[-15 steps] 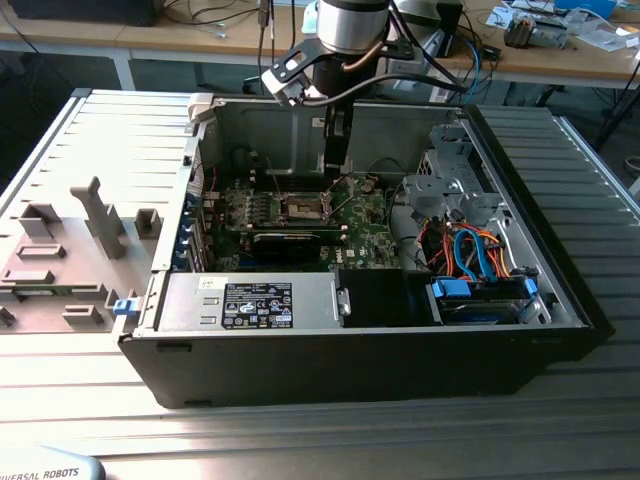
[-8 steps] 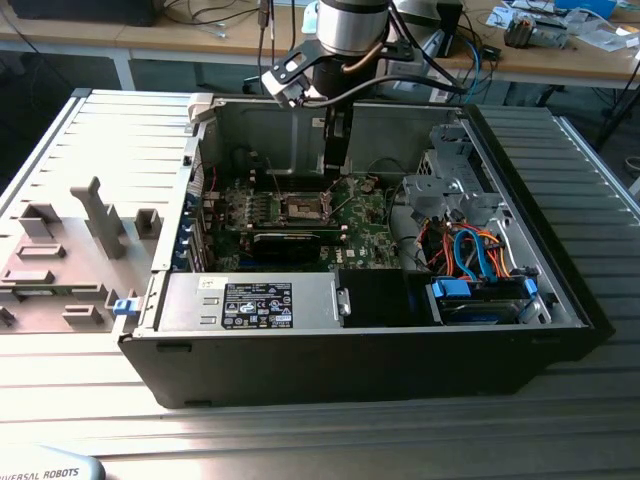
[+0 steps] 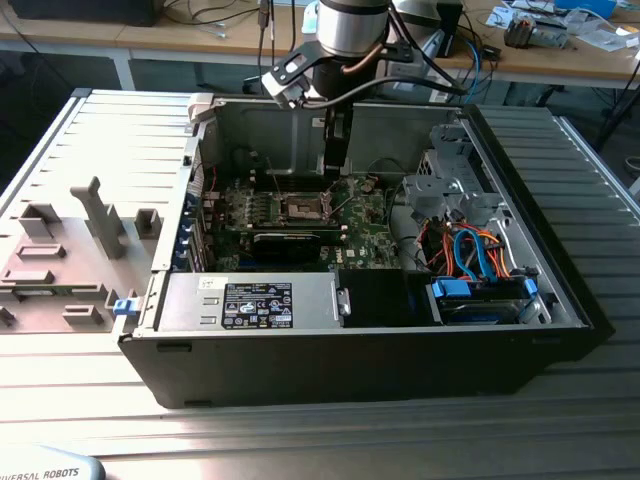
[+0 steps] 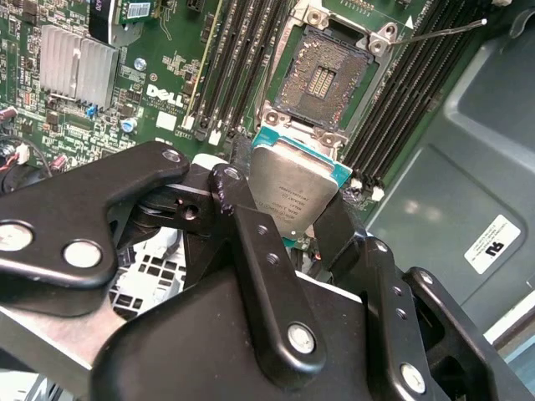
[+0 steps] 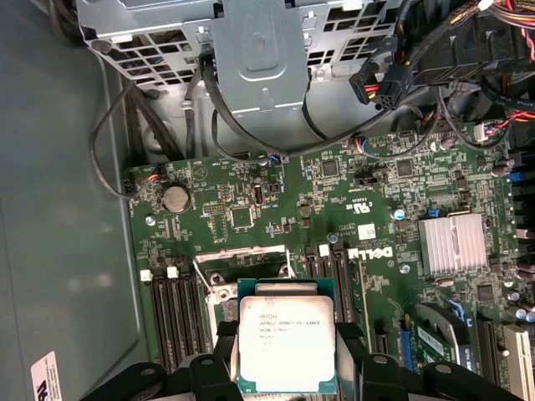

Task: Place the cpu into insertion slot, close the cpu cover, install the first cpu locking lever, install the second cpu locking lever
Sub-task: 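Place the cpu into insertion slot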

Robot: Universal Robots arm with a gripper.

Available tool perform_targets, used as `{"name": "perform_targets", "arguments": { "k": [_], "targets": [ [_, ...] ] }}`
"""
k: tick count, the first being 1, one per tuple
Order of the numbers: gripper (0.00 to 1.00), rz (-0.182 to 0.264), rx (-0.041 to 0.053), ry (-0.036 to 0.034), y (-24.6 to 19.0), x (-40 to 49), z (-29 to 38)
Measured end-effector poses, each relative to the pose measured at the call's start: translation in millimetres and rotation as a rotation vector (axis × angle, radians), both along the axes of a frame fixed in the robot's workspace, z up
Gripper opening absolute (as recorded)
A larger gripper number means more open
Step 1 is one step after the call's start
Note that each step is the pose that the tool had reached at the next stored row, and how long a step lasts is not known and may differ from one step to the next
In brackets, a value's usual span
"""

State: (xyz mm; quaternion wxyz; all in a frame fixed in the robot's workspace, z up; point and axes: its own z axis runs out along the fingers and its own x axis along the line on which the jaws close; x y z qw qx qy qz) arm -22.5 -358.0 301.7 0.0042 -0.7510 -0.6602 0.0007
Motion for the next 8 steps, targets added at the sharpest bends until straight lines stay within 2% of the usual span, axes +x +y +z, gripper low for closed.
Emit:
{"name": "perform_targets", "arguments": {
  "k": [5, 8],
  "targets": [
    [0.54, 0.006, -0.0001, -0.0001, 0.0, -1.1, -0.5],
    [0.54, 0.029, -0.0001, 0.0, 0.0, -1.7, -0.6]
  ]
}}
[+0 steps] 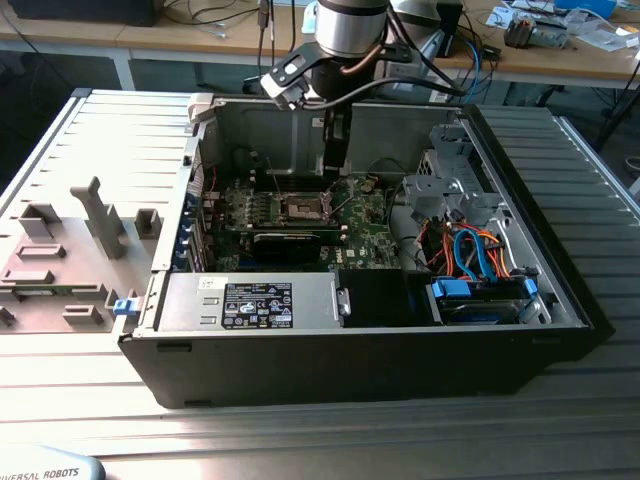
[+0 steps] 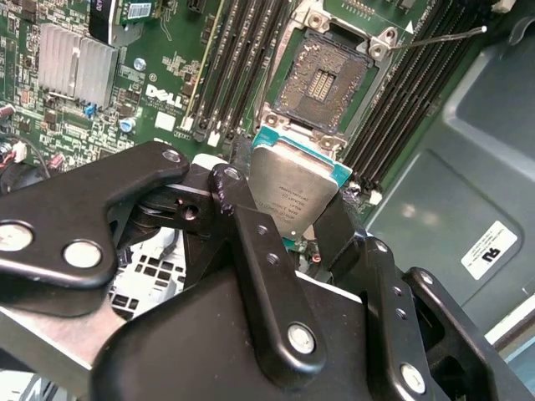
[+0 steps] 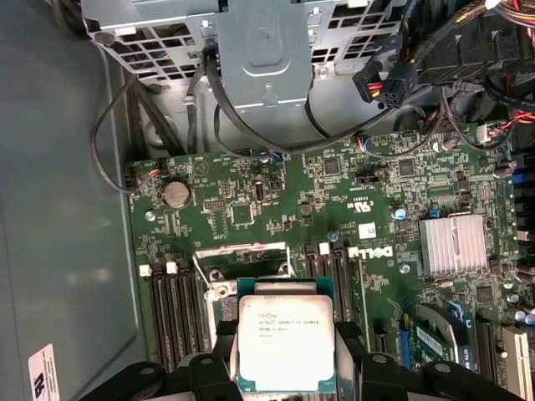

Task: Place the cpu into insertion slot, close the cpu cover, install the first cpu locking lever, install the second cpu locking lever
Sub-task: 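Place the cpu into insertion slot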

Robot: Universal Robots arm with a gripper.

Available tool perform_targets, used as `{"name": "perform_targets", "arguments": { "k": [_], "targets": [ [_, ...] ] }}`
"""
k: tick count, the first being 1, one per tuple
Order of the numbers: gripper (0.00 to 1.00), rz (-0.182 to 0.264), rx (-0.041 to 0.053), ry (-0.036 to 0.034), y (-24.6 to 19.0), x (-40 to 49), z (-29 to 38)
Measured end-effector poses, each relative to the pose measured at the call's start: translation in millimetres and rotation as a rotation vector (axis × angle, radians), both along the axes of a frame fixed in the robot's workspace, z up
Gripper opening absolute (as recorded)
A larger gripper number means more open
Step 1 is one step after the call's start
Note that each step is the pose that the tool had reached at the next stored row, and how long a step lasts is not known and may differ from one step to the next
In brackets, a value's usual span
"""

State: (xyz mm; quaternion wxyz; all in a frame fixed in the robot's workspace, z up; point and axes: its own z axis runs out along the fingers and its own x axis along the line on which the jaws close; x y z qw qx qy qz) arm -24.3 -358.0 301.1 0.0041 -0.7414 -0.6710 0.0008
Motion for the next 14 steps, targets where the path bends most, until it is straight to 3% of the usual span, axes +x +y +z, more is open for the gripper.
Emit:
{"name": "perform_targets", "arguments": {
  "k": [5, 10, 14],
  "targets": [
    [0.54, 0.061, 0.0, 0.0, 0.0, -0.8, -0.1],
    [0.54, 0.15, 0.0, 0.0, 0.0, -0.9, -0.2],
    [0.54, 0.157, 0.0, 0.0, -0.1, -1.3, -0.3]
  ]
}}
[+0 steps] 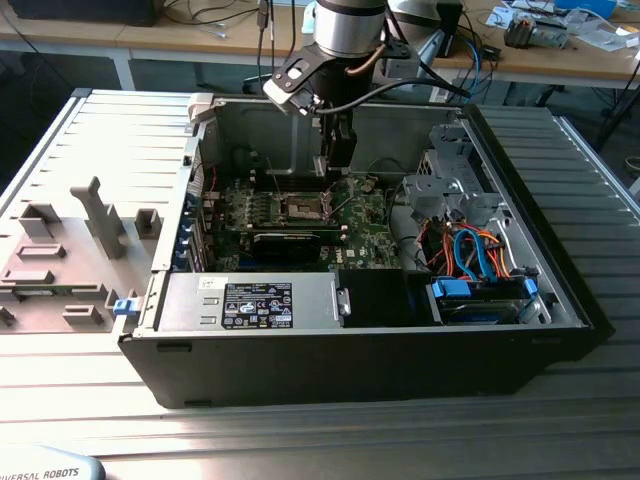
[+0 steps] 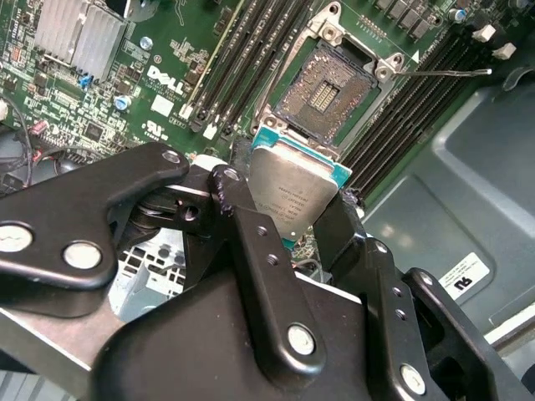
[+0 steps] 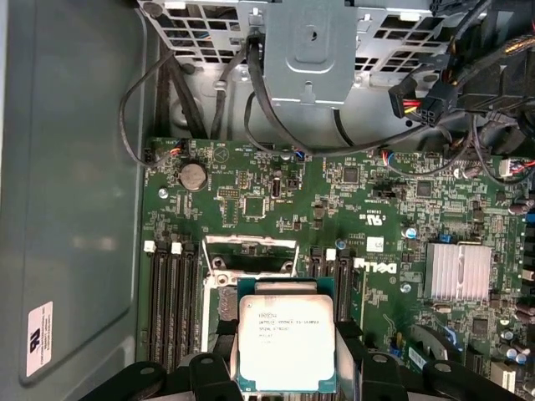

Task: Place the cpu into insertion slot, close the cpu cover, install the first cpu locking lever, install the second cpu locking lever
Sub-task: 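Place the cpu into insertion slot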

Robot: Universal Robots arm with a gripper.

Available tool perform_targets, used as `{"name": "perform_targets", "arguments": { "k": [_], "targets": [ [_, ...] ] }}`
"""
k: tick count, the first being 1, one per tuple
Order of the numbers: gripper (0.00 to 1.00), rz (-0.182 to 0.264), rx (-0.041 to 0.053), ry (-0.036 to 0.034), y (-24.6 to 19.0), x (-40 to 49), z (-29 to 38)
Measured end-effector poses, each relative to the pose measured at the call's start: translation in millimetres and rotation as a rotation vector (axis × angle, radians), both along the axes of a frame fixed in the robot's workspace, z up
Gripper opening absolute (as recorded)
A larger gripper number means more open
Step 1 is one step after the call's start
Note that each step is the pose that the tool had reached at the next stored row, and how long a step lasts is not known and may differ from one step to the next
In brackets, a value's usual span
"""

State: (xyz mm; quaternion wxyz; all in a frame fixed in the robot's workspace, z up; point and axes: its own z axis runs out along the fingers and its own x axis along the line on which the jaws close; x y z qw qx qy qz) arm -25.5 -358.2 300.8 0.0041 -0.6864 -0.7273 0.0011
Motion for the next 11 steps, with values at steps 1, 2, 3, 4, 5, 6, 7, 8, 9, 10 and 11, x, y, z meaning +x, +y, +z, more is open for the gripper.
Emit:
{"name": "perform_targets", "arguments": {
  "k": [1, 2, 3, 4, 5, 6, 7, 8, 9, 10, 11],
  "targets": [
    [0.54, 0.0, -0.0001, 0.0001, 0.0, 0.0, 0.0],
    [0.54, 0.0, -0.0001, 0.0, 0.0, 0.0, -0.2],
    [0.54, 0.0, 0.0001, 0.0, 0.0, 0.0, -0.4],
    [0.54, 0.0, 0.0, 0.0, 0.0, 0.0, -0.6],
    [0.54, 0.0, 0.0, 0.0, 0.0, 0.0, -0.7],
    [0.54, 0.0, 0.0, 0.0, 0.0, 0.0, -0.9],
    [0.54, 0.0, 0.0, 0.0, 0.0, 0.0, -1.2],
    [0.54, 0.0, 0.0, 0.0, 0.0, 0.0, -1.4],
    [0.54, 0.0, 0.0, 0.0, 0.0, 0.0, -1.8],
    [0.54, 0.0, 0.0, 0.0, 0.0, 0.0, -2.4],
    [0.54, 0.0, 0.0, 0.0, 0.0, 0.0, -2.5]
  ]
}}
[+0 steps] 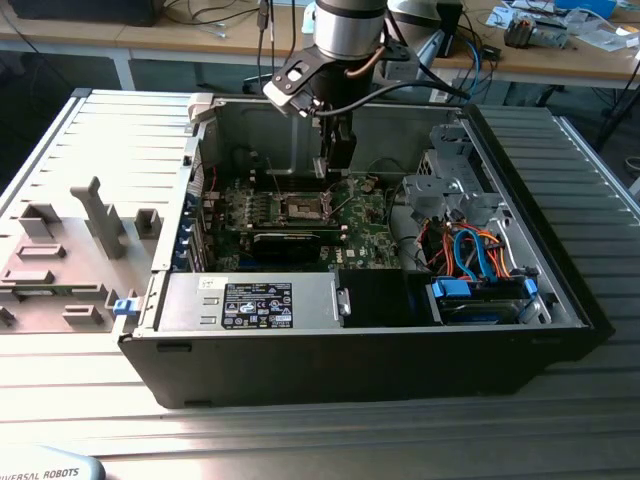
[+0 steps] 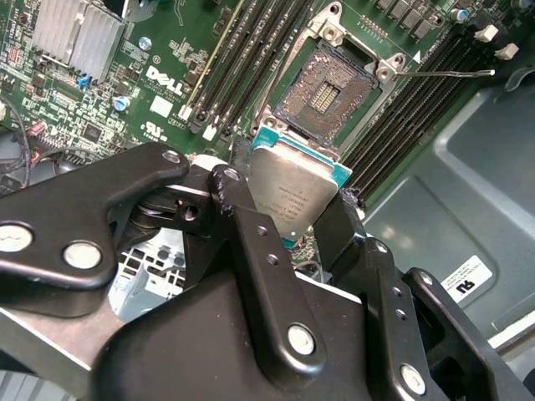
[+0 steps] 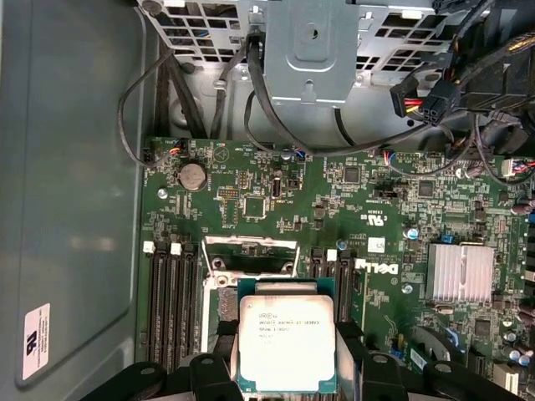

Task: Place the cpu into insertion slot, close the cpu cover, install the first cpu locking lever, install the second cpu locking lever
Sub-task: 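Place the cpu into insertion slot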

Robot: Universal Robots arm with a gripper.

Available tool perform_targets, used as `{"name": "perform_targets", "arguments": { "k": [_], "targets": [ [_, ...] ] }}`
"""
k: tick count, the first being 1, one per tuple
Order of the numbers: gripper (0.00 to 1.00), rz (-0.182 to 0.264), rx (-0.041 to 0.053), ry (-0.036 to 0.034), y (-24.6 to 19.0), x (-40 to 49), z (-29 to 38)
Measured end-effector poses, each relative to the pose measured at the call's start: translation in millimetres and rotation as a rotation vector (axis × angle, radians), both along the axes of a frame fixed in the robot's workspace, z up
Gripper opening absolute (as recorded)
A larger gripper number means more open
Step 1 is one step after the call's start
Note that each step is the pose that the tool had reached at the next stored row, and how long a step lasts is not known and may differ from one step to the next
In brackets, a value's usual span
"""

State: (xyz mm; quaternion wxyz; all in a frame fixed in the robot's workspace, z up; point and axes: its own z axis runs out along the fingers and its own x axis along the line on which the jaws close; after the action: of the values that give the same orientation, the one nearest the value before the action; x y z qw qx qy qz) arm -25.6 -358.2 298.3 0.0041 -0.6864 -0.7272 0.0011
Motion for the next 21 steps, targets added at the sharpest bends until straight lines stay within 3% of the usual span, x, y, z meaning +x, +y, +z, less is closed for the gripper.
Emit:
{"name": "perform_targets", "arguments": {
  "k": [3, 5, 21],
  "targets": [
    [0.54, 0.0, -0.0001, 0.0, 0.0, 0.0, -0.4],
    [0.54, 0.0, 0.0, 0.0, 0.0, 0.0, -12.7],
    [0.54, 0.0, 0.0001, 0.0, 0.0, 0.2, -19.6]
  ]
}}
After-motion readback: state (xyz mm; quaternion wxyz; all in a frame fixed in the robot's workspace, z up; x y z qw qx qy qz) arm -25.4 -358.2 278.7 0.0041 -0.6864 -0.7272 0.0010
